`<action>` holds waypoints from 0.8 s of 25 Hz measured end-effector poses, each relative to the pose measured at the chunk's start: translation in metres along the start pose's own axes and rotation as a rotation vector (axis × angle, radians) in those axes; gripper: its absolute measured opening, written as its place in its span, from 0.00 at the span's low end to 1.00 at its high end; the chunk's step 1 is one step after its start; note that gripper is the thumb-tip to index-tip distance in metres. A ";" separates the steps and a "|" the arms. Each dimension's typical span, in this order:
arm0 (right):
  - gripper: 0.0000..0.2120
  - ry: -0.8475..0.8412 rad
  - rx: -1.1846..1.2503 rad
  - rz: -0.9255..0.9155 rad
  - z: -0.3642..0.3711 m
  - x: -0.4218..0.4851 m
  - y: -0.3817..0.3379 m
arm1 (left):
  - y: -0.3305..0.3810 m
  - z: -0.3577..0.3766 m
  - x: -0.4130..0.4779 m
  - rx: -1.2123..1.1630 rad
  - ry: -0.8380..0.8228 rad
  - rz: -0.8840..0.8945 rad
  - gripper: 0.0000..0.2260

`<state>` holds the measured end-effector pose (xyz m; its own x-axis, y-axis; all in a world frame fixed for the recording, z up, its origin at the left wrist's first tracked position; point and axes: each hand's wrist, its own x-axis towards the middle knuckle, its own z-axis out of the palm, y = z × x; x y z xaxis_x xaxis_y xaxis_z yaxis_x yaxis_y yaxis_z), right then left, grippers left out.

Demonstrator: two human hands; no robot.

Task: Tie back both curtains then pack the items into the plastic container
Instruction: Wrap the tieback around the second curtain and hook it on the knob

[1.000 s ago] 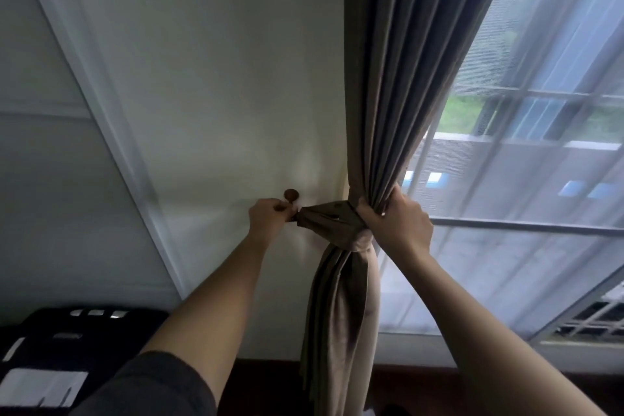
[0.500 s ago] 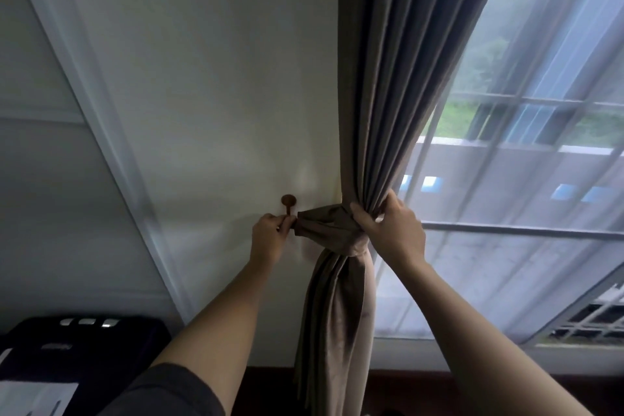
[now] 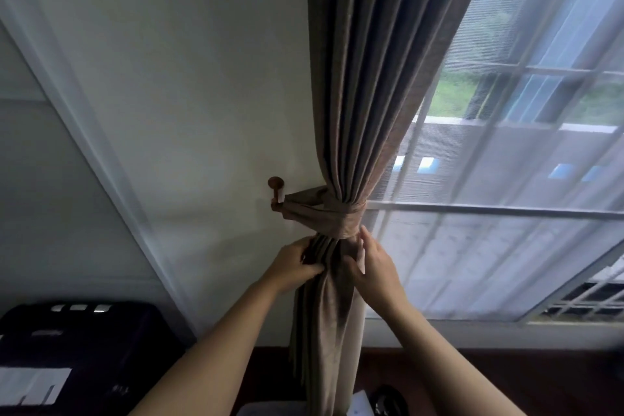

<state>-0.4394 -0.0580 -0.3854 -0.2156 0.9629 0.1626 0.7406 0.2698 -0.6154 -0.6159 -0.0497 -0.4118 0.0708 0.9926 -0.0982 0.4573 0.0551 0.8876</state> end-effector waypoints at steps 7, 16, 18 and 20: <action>0.23 -0.126 -0.057 -0.205 -0.010 0.011 0.015 | 0.016 0.059 -0.045 0.456 0.557 0.069 0.11; 0.12 -0.163 0.063 -0.162 -0.029 0.060 0.056 | 0.020 0.108 -0.032 0.485 0.654 0.133 0.08; 0.14 -0.098 0.114 -0.095 -0.028 0.050 0.061 | 0.008 0.098 -0.036 0.296 0.773 0.050 0.07; 0.10 0.045 0.140 -0.108 -0.027 0.030 0.068 | -0.001 0.079 -0.033 0.111 0.764 -0.014 0.17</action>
<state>-0.3787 -0.0103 -0.4015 -0.2580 0.9289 0.2658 0.6180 0.3701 -0.6936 -0.5486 -0.0909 -0.4451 -0.5490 0.7928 0.2648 0.5424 0.0969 0.8345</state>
